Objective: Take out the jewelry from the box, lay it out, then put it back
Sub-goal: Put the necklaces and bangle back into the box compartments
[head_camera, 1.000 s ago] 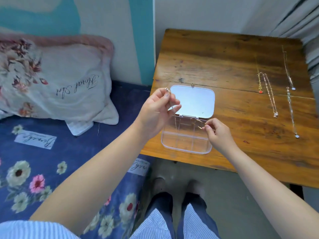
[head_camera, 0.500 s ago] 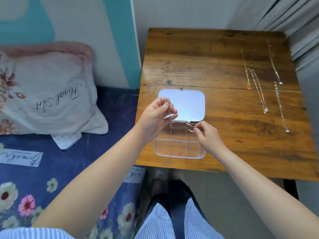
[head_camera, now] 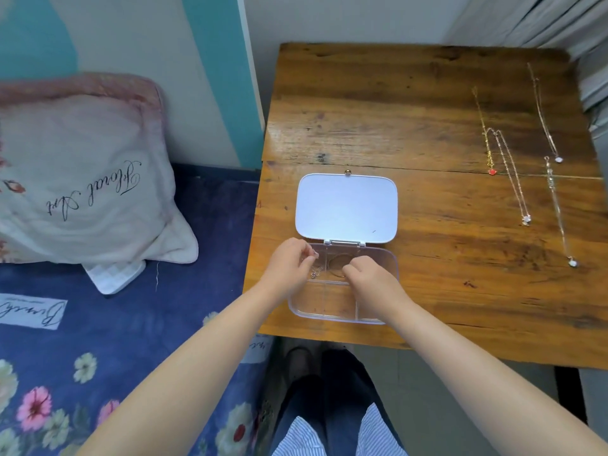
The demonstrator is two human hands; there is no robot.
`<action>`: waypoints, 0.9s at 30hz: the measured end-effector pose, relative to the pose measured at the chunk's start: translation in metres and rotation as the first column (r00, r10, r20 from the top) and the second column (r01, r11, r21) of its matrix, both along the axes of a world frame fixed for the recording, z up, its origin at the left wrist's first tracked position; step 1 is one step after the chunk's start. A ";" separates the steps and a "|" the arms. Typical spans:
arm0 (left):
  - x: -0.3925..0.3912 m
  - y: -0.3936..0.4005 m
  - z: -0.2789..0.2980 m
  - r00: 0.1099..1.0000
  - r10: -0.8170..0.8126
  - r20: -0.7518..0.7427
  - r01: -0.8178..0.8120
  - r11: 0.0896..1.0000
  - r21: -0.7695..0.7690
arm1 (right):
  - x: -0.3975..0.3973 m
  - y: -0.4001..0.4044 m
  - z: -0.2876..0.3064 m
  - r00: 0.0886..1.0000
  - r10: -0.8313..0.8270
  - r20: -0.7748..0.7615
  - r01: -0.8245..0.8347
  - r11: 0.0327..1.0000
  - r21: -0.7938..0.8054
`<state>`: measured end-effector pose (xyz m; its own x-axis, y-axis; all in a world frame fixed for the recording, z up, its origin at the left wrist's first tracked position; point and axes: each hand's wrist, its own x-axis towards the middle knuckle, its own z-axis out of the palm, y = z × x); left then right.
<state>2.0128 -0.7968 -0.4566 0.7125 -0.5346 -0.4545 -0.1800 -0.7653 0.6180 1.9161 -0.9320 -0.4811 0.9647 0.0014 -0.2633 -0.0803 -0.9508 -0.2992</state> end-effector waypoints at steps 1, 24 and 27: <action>-0.001 0.001 -0.006 0.990 -0.080 0.113 0.071 0.995 0.075 | 0.000 0.000 -0.001 0.999 0.033 -0.007 -0.033 0.999 -0.022; -0.013 -0.067 0.006 0.741 -0.428 0.518 0.309 0.901 0.303 | -0.047 -0.097 0.032 0.947 -0.225 0.231 0.214 0.974 0.072; -0.024 -0.115 0.028 0.685 -0.483 0.545 0.345 0.875 0.341 | -0.067 -0.155 0.044 0.885 -0.422 0.196 0.420 0.906 0.055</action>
<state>1.9886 -0.9122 -0.4288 0.5953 -0.7909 -0.1417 -0.7838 -0.6104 0.1143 1.8490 -1.0865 -0.4375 0.9075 -0.4145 -0.0689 -0.4100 -0.8376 -0.3610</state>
